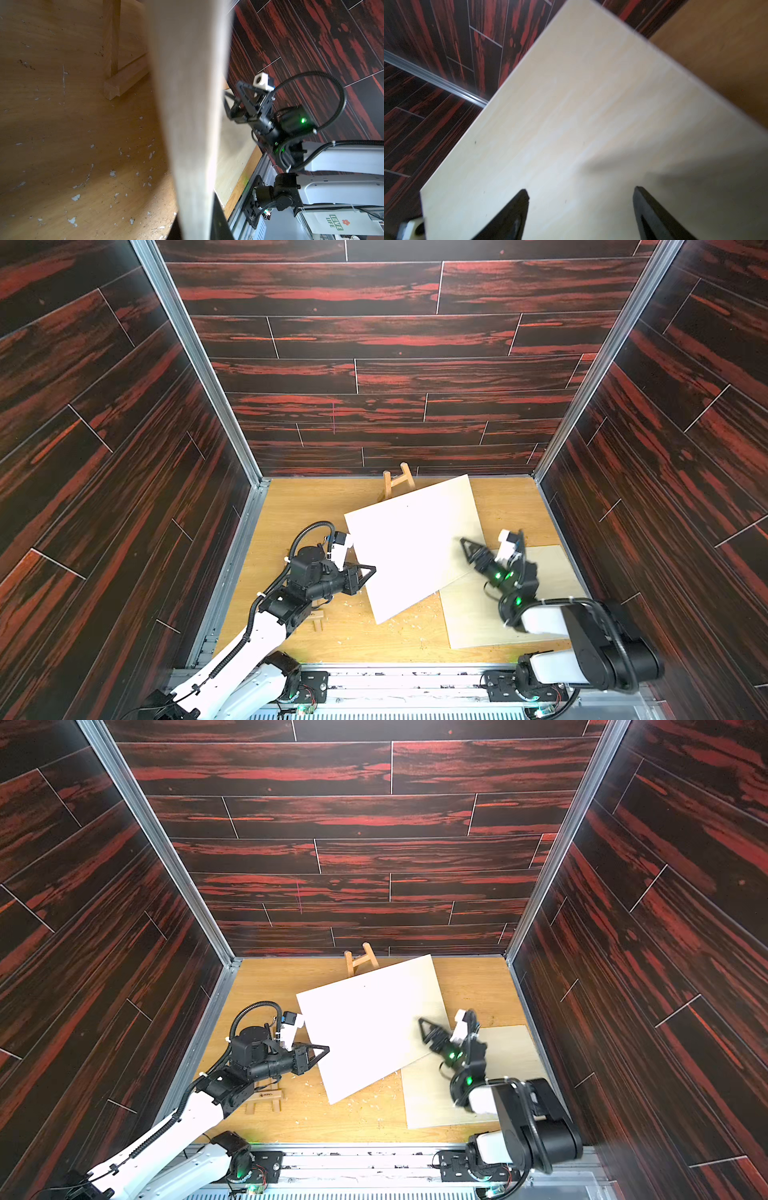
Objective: Disassemble the easel
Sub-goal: Place the drawing board on the drawing board.
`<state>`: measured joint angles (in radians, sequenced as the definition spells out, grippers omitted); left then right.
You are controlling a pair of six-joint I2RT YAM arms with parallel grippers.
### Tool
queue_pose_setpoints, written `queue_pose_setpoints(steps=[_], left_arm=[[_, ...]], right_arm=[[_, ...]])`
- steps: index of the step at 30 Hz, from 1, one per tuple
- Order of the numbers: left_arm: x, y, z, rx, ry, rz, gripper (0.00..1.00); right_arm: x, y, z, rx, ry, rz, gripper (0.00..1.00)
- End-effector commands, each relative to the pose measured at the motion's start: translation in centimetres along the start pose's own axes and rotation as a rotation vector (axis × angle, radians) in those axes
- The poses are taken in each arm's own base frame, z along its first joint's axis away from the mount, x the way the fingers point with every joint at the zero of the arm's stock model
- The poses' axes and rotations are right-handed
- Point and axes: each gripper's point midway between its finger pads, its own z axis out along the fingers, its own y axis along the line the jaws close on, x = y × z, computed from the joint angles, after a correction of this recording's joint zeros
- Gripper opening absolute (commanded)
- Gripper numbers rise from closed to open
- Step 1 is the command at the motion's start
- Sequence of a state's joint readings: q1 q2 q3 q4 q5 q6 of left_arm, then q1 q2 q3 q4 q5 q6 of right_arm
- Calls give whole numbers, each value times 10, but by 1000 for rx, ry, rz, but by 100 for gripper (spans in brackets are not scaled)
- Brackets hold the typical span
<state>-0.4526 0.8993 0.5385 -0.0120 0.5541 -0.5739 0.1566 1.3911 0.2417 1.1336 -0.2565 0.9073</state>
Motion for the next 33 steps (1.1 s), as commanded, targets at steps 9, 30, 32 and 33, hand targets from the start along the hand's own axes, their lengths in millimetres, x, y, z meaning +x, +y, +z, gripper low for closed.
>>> queue_pose_setpoints(steps=[9, 30, 32, 33], left_arm=[[75, 39, -5, -131, 259, -121, 0], [71, 27, -1, -59, 239, -172, 0], [71, 26, -1, -54, 239, -178, 0], [72, 25, 0, -50, 240, -182, 0]], right_arm=[[-29, -60, -1, 117, 225, 6, 85], [-31, -81, 43, -23, 488, -2, 86], [-27, -79, 44, -51, 505, 15, 86], [-24, -78, 44, -60, 518, 24, 86]])
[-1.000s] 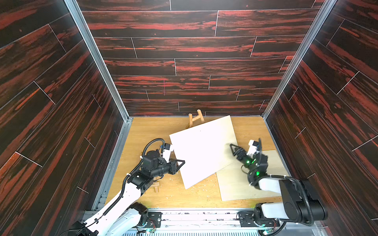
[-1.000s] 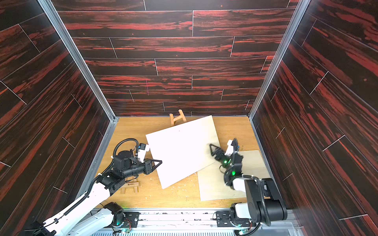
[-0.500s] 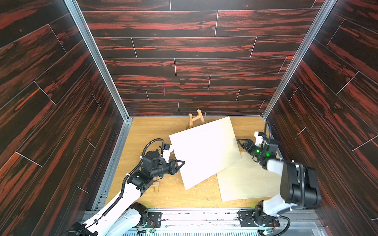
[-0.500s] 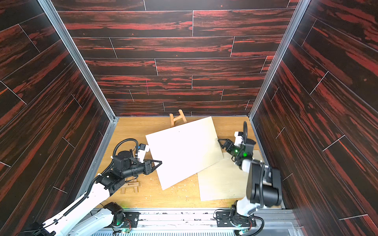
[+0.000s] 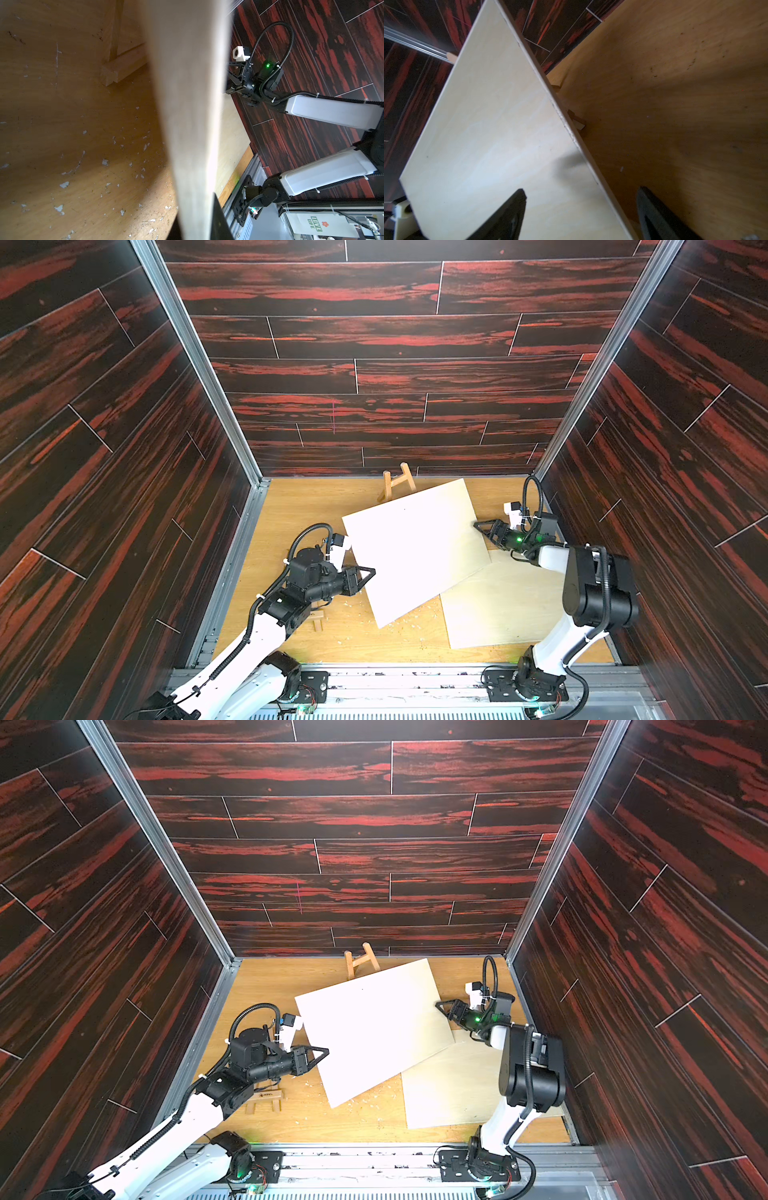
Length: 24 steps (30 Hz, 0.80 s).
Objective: Disassemble the easel
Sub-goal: Place the drawing board on the drawing board.
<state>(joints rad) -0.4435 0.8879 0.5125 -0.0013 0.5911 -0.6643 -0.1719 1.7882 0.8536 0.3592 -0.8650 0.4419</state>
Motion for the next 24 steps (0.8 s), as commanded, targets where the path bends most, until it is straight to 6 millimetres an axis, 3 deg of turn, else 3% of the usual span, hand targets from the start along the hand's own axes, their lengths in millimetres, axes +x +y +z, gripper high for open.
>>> queue_pose_setpoints(steps=[1, 17, 24], left_arm=[[61, 30, 1, -81, 218, -89, 0], [56, 19, 3, -22, 205, -107, 0], [55, 14, 2, -2, 202, -125, 0]], right_arm=[[18, 2, 8, -70, 83, 25, 86], [58, 42, 8, -187, 229, 20, 81], [81, 62, -5, -190, 270, 36, 81]])
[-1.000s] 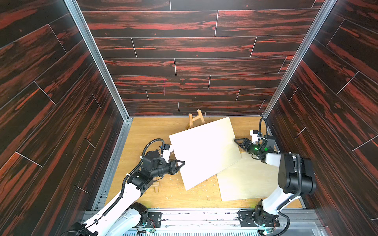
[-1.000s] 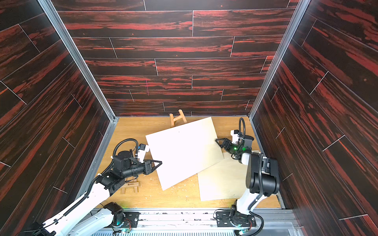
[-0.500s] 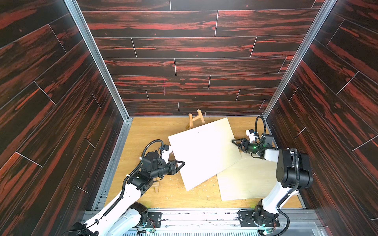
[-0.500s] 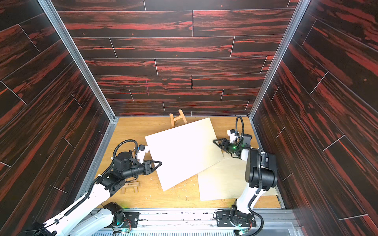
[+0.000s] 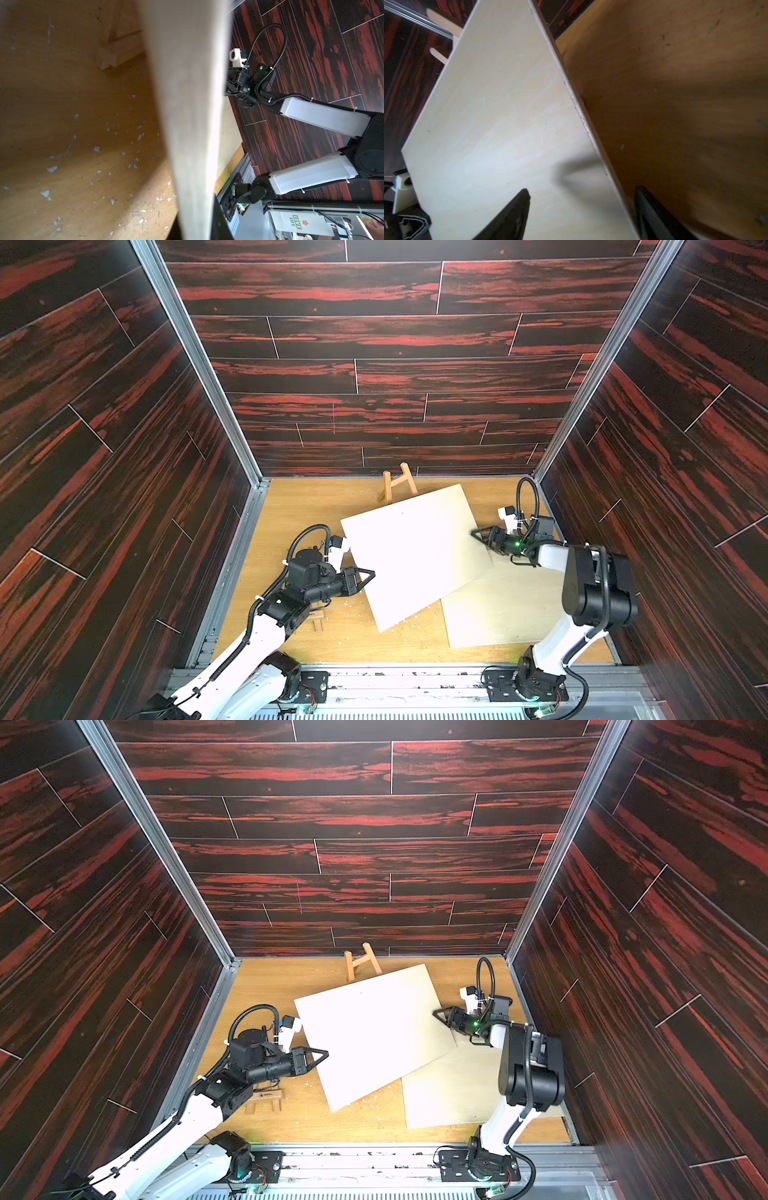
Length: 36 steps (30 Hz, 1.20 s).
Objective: Disassemble the easel
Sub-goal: Place the drawing board on the drawing board.
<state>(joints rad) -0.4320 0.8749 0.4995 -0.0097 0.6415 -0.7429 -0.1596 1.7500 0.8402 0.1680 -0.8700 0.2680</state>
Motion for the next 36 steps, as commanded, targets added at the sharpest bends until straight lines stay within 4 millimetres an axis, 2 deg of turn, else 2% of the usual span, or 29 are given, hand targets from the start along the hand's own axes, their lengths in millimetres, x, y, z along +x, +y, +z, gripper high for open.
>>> queue_pose_setpoints(steps=[1, 17, 28, 32, 36], left_arm=[[47, 20, 5, -35, 174, -43, 0], [60, 26, 4, -40, 220, -74, 0], [65, 26, 2, -32, 229, -96, 0], [70, 27, -1, -36, 239, -110, 0], [72, 29, -1, -47, 245, -117, 0]], right_arm=[[55, 64, 0, -213, 180, 76, 81], [145, 71, -16, -122, 265, 269, 80], [176, 83, -28, -90, 288, 329, 80], [186, 81, -32, -64, 293, 370, 80], [189, 68, -33, 29, 290, 408, 81]])
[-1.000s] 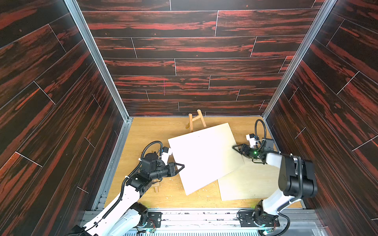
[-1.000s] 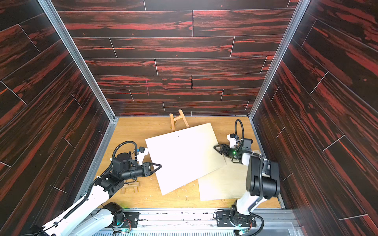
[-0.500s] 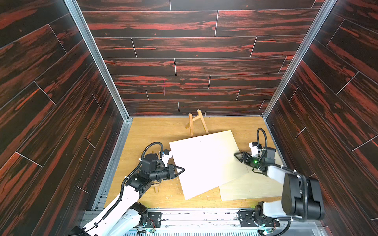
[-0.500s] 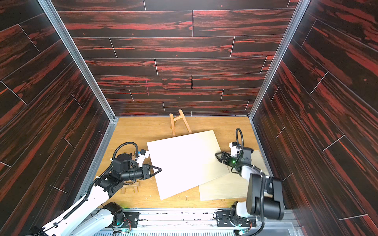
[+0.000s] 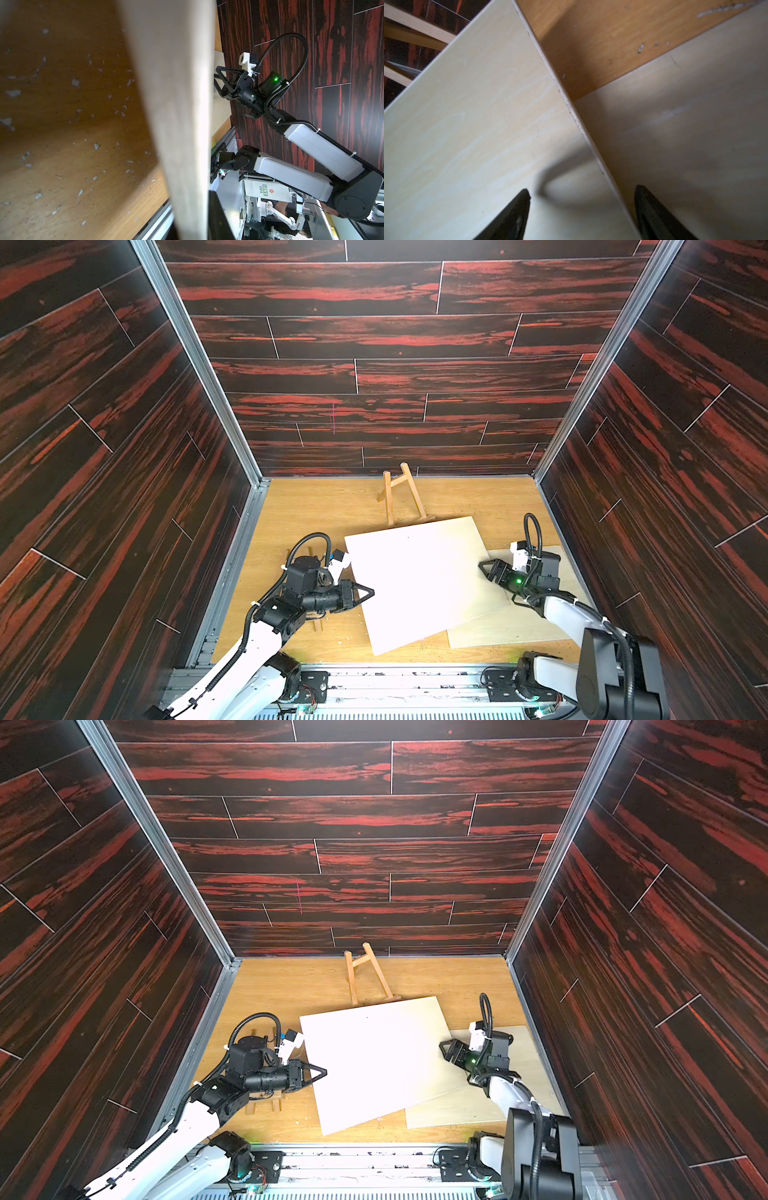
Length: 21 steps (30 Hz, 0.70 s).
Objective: Disassemble the easel
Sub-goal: Place the drawing board on the drawing board.
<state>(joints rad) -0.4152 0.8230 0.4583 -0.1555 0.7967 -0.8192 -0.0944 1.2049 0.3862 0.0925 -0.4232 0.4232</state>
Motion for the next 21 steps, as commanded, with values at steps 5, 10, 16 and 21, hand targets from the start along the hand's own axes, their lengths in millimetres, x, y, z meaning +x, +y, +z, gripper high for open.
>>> queue_pose_setpoints(steps=[5, 10, 16, 21], left_arm=[[21, 30, 14, -84, 83, 45, 0], [16, 26, 17, -69, 77, 39, 0], [8, 28, 20, -70, 36, 9, 0], [5, 31, 22, -71, 19, -8, 0]], right_arm=[[83, 55, -18, -175, 405, 225, 87], [47, 59, -23, -92, 337, 171, 91], [23, 72, -28, -87, 310, 135, 92], [17, 70, -28, -66, 309, 114, 93]])
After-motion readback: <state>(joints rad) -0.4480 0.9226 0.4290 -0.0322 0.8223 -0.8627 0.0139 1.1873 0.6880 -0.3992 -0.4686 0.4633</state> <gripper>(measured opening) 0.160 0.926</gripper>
